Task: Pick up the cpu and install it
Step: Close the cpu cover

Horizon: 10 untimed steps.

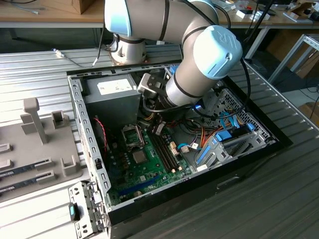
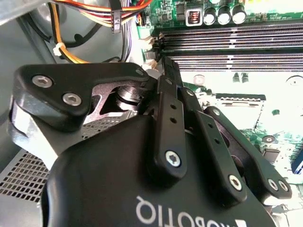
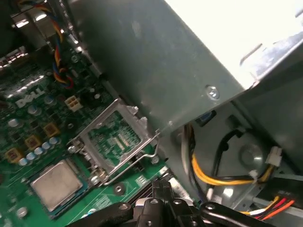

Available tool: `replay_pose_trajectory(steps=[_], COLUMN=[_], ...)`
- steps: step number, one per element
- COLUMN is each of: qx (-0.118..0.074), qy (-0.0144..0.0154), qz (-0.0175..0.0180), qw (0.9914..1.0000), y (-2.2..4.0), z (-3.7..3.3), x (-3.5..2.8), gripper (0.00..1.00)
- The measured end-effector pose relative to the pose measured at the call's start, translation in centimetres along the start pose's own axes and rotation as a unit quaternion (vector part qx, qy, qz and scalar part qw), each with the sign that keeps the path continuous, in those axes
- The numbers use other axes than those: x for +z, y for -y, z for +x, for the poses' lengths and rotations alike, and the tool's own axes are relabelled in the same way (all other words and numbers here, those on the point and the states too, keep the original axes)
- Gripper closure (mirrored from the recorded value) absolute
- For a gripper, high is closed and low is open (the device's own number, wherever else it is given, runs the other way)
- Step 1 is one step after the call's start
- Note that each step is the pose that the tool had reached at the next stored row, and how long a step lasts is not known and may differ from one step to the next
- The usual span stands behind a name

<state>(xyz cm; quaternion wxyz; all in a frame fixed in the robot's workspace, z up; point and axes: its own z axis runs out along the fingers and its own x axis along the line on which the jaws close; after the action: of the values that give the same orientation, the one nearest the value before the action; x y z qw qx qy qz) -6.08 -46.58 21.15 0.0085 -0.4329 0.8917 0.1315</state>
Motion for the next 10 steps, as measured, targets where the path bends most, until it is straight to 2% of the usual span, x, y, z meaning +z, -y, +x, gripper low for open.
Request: replay_pose_trajectory(steps=[5,8,10], qx=[0.0,0.0,0.001], qy=[-0.0004,-0.0026,-0.0052], qz=[0.0004,0.0022,0.0041], qw=[1.0,0.99999,0.99998], y=[-0.36,-1.11,-1.96], z=[-0.28,-0.71,-1.29], x=[0.12,0.34,0.62], gripper=[0.89,0.89,0.89])
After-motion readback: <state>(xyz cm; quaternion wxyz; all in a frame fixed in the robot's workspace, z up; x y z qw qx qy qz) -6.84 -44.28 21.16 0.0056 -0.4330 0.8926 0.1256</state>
